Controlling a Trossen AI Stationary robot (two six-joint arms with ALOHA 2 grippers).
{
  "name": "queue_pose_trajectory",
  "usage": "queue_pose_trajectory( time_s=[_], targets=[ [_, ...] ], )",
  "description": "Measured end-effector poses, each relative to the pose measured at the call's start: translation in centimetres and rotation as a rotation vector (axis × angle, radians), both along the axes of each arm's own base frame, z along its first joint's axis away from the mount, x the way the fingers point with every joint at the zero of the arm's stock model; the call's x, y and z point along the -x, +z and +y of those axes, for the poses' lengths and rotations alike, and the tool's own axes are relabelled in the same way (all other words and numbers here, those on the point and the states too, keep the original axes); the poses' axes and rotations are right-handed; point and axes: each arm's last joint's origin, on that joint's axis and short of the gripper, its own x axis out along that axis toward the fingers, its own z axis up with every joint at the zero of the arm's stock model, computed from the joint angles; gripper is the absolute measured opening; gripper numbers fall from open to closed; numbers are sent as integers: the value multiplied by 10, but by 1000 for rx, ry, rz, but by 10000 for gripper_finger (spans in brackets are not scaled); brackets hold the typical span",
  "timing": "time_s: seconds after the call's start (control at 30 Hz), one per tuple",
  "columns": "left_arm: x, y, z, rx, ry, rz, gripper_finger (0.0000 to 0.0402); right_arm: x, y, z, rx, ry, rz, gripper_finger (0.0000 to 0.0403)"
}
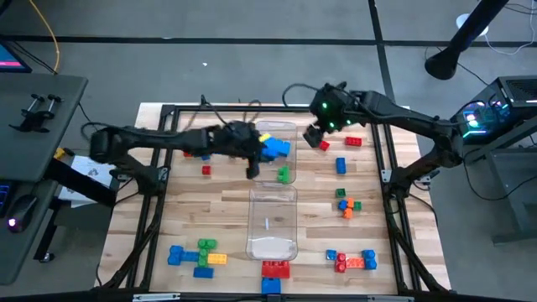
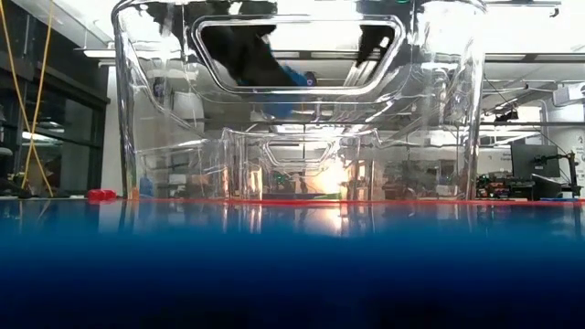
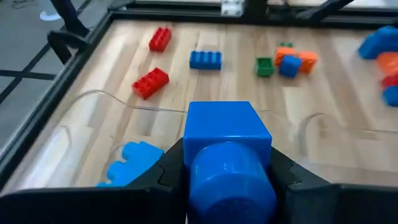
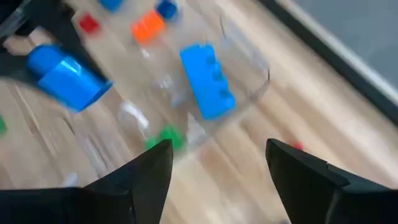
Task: Sort blocks by size
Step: Put the large blue game piece in the top transparent bin
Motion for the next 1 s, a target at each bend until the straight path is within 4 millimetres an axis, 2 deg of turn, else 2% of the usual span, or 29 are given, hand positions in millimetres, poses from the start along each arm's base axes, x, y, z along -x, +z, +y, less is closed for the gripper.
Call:
queue_pose_trajectory(
  time_s=[0.13,0.23,0.37,0.5,0.6,0.73,0.87,1.0],
  targets=[
    [-18,-29,0,32,15,32,110,17,-17,18,-65,-36,35,254],
    [-24,-32,2,21,47,31,163,32,-19,33,-111,-68,22,254],
    [-28,-17,10,16,68,20,234,55,-29,60,-258,-123,62,254],
    [-28,-4,18,66,34,47,273,69,-55,90,-527,-141,152,254],
    [-22,8,24,116,10,92,282,73,-75,119,-710,-147,266,254],
    [-8,20,31,165,4,96,281,81,-93,167,-821,-80,415,254],
    [5,37,39,174,14,41,281,96,-99,204,-868,-268,569,254],
    [13,51,45,165,32,-15,281,108,-101,233,-873,-454,582,254]
  ],
)
